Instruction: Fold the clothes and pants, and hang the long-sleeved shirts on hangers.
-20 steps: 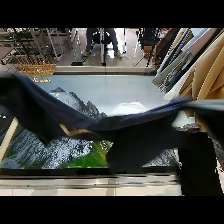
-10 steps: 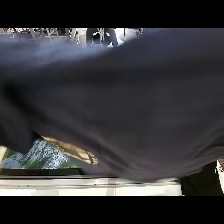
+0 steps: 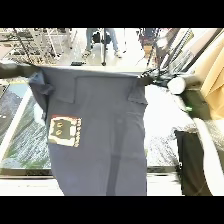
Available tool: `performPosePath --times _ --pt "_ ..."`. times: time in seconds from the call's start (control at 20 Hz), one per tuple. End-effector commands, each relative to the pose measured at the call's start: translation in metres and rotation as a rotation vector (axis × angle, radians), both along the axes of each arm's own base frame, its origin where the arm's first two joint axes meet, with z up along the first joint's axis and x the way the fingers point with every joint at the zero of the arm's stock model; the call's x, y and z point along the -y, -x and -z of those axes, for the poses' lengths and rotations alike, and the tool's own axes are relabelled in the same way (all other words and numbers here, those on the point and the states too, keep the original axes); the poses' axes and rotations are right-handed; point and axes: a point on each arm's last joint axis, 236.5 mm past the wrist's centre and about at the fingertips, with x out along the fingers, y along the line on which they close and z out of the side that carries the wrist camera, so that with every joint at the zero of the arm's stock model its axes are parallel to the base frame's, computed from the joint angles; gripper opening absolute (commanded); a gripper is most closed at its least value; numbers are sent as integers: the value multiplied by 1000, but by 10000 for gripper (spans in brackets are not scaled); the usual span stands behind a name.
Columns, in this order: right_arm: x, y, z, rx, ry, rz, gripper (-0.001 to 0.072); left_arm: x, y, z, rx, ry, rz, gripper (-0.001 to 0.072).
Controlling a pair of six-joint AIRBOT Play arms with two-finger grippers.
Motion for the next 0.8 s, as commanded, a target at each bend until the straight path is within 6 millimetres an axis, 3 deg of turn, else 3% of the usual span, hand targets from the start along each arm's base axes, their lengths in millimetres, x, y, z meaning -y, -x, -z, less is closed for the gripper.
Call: performPosePath --times 0.0,0.05,0.1,0.15,0.2,0.25,0.3,0.4,0.5,0.6,0.75 --pt "34 -77 79 24 -123 152 15 -19 -62 73 -48 43 -110 10" --pt "45 -89 79 51 -162 187 18 -22 -68 68 -21 45 -135 96" --pt "54 -95 74 71 -171 202 66 -23 -70 64 -5 45 -146 297" --pt "64 -96 69 69 -189 222 291 -22 -68 63 -18 56 -145 456" --pt "77 -91 68 25 -206 249 464 -27 -61 72 -75 69 -153 484" --pt "93 -79 75 -71 -194 275 538 -34 -49 88 -163 56 -159 484" --pt "112 -60 84 -186 -175 303 536 -46 -29 114 -303 29 -171 481" --pt "142 -16 106 -394 -144 338 535 -79 31 168 -642 -65 -244 463" --pt "153 33 129 -596 -131 299 519 -94 92 202 -916 -154 -244 291" --pt "141 83 154 -760 -173 217 519 -70 131 222 -1058 -89 -169 288" --pt "114 167 188 -929 -284 97 518 -2 172 239 -1041 131 -14 301"
